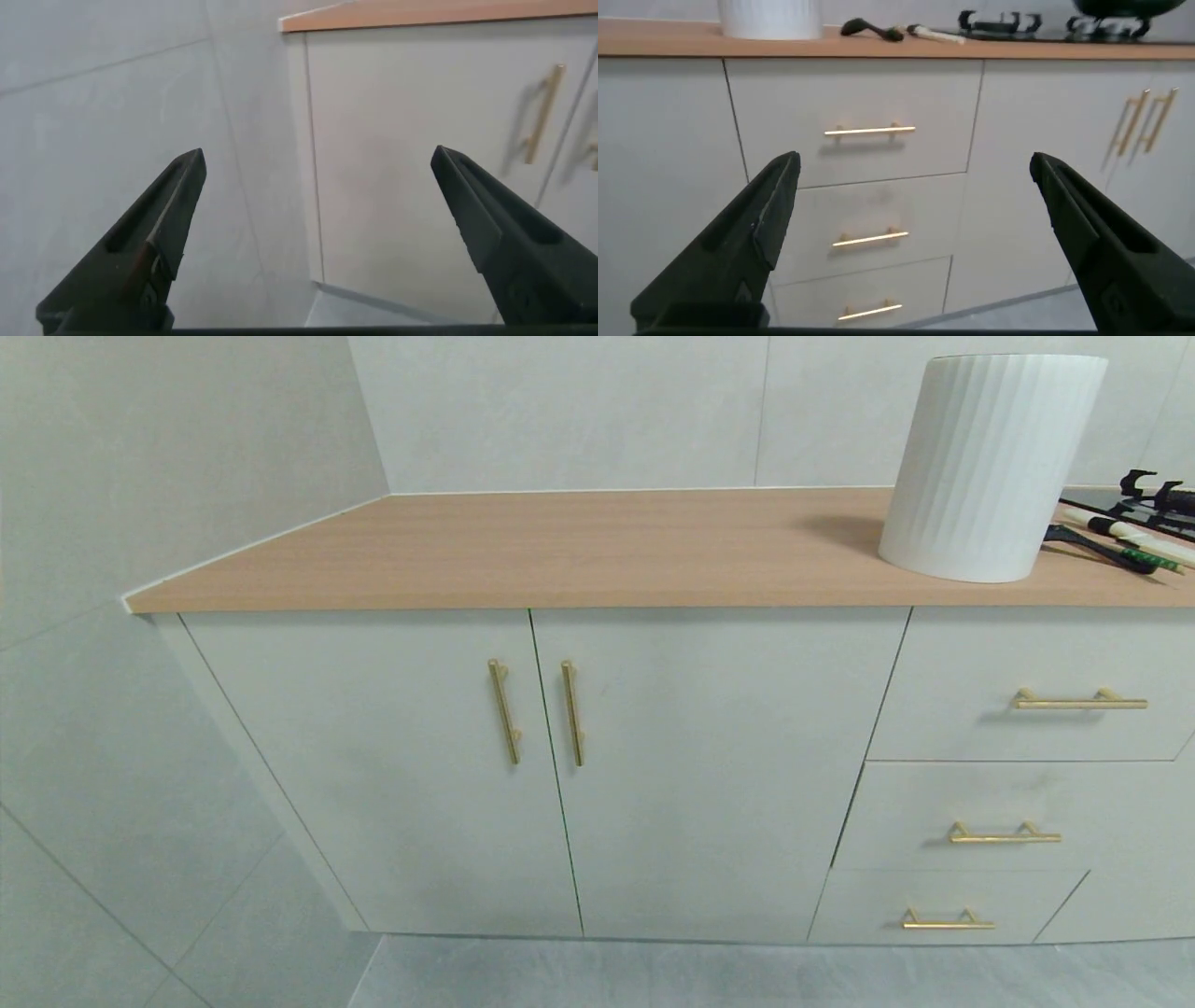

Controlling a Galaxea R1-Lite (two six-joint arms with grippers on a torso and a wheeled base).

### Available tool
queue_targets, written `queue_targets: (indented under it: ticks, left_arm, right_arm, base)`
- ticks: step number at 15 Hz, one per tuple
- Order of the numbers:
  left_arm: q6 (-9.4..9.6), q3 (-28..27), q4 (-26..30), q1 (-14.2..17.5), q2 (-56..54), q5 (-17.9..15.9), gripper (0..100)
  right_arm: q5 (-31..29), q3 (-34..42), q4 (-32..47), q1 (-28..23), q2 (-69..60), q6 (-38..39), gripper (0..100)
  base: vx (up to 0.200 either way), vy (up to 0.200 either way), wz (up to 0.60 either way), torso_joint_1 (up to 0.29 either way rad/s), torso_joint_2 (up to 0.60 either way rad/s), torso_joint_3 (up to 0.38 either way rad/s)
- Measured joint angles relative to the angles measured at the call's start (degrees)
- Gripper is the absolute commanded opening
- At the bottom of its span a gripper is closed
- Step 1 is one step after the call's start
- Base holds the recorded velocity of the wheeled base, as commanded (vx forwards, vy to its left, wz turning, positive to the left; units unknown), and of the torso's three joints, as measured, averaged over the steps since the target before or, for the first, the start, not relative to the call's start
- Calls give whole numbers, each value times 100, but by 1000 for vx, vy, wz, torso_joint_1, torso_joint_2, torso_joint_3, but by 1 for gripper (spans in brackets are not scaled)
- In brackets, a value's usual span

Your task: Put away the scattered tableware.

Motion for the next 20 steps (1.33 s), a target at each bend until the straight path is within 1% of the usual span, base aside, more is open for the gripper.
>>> queue_targets:
  ticks: [2, 3, 4, 5, 6, 7, 9, 10, 12, 14, 16, 20]
  left_arm:
    - [-30, 301, -43, 139, -222, -37, 100]
    - [-28, 529, -67, 157, -280, -135, 100]
    - [-33, 830, -108, 163, -324, -414, 100]
    - [-52, 1095, -258, 171, -350, -773, 100]
    - [-104, 1326, -404, 173, -363, -1213, 100]
    - [-167, 1469, -414, 173, -372, -1602, 100]
    - [-241, 1569, -132, 176, -379, -2089, 100]
    - [-351, 1593, -10, 173, -382, -2227, 100]
    - [-528, 1602, -10, 166, -384, -2249, 100]
    - [-690, 1607, -16, 161, -386, -2247, 100]
    - [-729, 1607, -16, 158, -386, -2241, 100]
    - [-734, 1602, -16, 158, -389, -2238, 100]
  right_arm:
    - [115, 282, 67, -207, -323, 33, 100]
    - [122, 524, -18, -254, -428, 85, 100]
    - [279, 816, -108, -282, -497, 117, 100]
    - [568, 1045, -145, -293, -535, 154, 100]
    - [924, 1213, 123, -297, -566, 304, 100]
    - [1229, 1318, 386, -300, -583, 503, 100]
    - [1704, 1373, 483, -305, -601, 574, 100]
    - [1926, 1379, 705, -305, -606, 605, 100]
    - [2081, 1387, 714, -297, -606, 686, 100]
    - [2065, 1395, 712, -295, -611, 763, 100]
    - [2052, 1396, 712, -295, -612, 800, 100]
    - [2085, 1398, 712, -295, -608, 769, 100]
  base:
    - [0, 0, 0, 0, 0, 0]
    - [0, 0, 0, 0, 0, 0]
    - [0, 0, 0, 0, 0, 0]
    - [0, 0, 0, 0, 0, 0]
    - [0, 0, 0, 0, 0, 0]
    - [0, 0, 0, 0, 0, 0]
    - [0, 0, 0, 0, 0, 0]
    - [0, 0, 0, 0, 0, 0]
    - [0, 0, 0, 0, 0, 0]
    - [0, 0, 0, 0, 0, 0]
    - [0, 0, 0, 0, 0, 0]
    - [0, 0, 0, 0, 0, 0]
